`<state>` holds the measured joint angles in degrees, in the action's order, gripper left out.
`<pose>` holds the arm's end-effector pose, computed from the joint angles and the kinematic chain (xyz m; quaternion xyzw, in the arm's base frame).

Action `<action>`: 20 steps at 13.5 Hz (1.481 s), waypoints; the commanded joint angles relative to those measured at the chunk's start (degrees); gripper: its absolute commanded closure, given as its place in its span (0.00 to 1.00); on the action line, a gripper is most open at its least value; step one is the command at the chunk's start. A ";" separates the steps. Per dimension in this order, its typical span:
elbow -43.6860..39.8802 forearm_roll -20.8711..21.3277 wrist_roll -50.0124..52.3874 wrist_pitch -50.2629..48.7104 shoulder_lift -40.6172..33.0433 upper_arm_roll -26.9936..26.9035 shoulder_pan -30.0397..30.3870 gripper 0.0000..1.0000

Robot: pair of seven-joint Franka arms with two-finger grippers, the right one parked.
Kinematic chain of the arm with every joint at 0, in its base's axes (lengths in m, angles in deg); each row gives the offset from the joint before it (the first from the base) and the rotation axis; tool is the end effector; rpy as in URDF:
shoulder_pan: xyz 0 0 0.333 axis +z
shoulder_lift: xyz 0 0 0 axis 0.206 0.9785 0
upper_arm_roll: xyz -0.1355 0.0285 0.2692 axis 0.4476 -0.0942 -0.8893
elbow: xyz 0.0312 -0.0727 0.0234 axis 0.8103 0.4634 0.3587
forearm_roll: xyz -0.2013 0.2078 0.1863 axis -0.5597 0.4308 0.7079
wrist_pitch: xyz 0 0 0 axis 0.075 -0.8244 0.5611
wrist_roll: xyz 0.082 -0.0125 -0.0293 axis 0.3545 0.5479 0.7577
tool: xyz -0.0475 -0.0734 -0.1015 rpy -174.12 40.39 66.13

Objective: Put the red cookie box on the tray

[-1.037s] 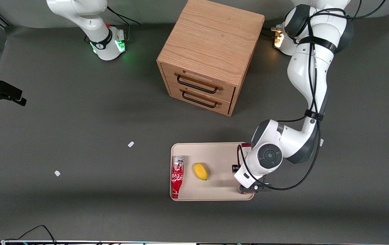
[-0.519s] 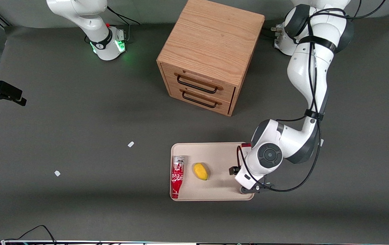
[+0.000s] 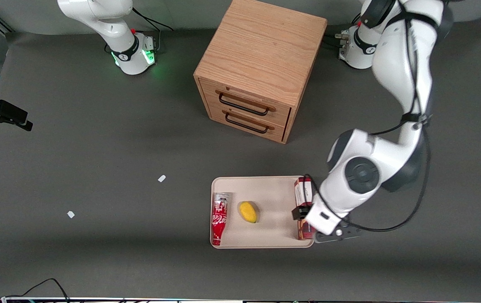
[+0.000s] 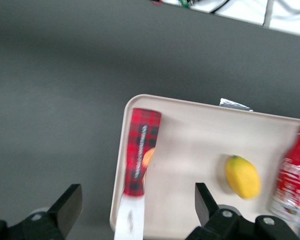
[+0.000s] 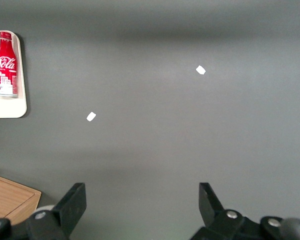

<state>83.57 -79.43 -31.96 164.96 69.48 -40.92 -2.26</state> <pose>0.6648 -0.2559 0.3909 0.9922 0.1001 0.0441 0.0597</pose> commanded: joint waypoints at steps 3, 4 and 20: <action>14.54 -6.65 -9.99 -11.36 -20.60 -0.02 10.69 0.00; 17.78 -8.24 -12.11 -12.24 -24.47 -0.02 13.85 0.00; 33.02 -4.92 -35.06 -29.83 -54.30 2.53 28.21 0.00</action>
<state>115.02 -84.94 -65.36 135.19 16.08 -39.24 24.85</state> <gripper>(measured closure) 0.000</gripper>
